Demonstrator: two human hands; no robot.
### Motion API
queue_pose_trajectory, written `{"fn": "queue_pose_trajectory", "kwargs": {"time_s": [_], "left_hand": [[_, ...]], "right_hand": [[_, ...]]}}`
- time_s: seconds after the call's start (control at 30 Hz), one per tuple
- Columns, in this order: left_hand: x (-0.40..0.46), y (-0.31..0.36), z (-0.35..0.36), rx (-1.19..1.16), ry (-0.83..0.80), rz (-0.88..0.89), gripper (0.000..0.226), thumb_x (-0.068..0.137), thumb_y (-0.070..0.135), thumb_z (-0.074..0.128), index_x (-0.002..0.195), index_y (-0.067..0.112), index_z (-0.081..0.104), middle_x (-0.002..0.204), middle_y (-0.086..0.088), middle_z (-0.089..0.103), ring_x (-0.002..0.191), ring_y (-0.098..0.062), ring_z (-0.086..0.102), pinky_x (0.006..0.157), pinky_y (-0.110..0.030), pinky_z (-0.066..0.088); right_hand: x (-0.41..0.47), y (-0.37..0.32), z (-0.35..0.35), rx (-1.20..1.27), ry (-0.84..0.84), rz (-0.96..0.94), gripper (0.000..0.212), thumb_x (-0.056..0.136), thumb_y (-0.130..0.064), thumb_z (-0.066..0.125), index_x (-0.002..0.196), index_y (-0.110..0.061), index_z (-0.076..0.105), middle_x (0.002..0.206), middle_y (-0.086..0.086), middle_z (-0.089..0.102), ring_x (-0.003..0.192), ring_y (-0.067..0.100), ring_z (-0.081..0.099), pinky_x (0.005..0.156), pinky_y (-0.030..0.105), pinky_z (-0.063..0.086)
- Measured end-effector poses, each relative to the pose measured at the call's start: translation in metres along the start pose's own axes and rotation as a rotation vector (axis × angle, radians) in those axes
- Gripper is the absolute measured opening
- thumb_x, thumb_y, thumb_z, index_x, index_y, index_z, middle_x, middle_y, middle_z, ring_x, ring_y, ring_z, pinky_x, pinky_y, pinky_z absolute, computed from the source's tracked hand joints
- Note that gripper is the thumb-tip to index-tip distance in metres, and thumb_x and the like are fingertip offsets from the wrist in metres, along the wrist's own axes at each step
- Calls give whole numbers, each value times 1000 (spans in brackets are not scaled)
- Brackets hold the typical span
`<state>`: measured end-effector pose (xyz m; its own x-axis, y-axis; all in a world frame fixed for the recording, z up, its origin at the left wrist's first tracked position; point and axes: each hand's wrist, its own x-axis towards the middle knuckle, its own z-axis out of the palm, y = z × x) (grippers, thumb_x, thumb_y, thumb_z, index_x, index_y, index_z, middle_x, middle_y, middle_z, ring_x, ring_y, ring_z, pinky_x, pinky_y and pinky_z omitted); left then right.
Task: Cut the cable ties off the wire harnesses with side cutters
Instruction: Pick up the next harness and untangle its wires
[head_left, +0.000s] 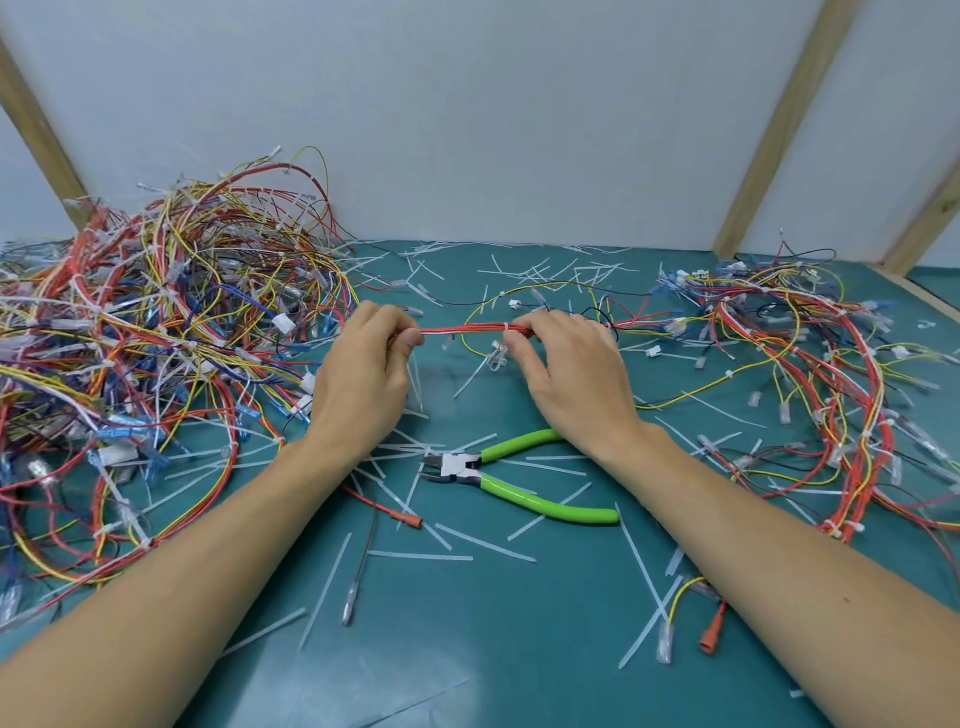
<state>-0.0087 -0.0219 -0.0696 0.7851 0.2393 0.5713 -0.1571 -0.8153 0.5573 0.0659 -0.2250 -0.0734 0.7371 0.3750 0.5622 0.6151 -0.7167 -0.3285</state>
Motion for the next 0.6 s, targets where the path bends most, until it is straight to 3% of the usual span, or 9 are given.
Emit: {"fn": "queue_pose_trajectory", "kwargs": {"time_s": [0.13,0.2,0.3,0.4,0.5,0.6], "left_hand": [[1,-3,1,58,-14,-60,11,103,21,53,97,18,62,96,8,49,86,-21,50,67,-35,35],[1,-2,-1,64,-45,-45,11,102,21,54,101,17,64,100,7,55,94,-22,55,72,-37,41],[0,3,-5,60,-71,59,17,100,19,57,114,17,66,111,4,63,109,-23,58,93,-44,48],[-2,14,-3,42,-91,240,21,102,22,57,118,14,67,109,1,66,108,-22,60,113,-45,37],[-4,21,1,-16,-136,299,26,101,33,57,116,14,67,103,2,68,95,-19,63,89,-43,51],[-4,20,2,-49,-98,304,23,100,30,59,107,10,69,90,0,65,83,-20,58,73,-42,50]], "right_hand": [[0,-3,-5,-81,74,-34,26,109,-35,47,111,-26,71,96,-8,71,96,22,60,93,40,35],[1,-2,-10,-87,120,-59,27,108,-35,48,112,-27,73,94,-8,72,93,21,61,92,40,34],[1,-2,-15,-59,144,-140,26,107,-32,52,112,-22,76,91,-5,72,88,23,64,89,40,37],[-1,-8,-15,-53,181,-283,22,104,-27,58,109,-17,77,86,-1,70,82,27,64,84,43,46],[-4,-15,-11,-52,187,-389,20,101,-24,62,110,-12,77,85,3,69,80,29,63,82,41,47],[-5,-18,-9,11,158,-389,20,101,-25,63,109,-12,76,93,3,71,86,28,62,82,36,43]]}}
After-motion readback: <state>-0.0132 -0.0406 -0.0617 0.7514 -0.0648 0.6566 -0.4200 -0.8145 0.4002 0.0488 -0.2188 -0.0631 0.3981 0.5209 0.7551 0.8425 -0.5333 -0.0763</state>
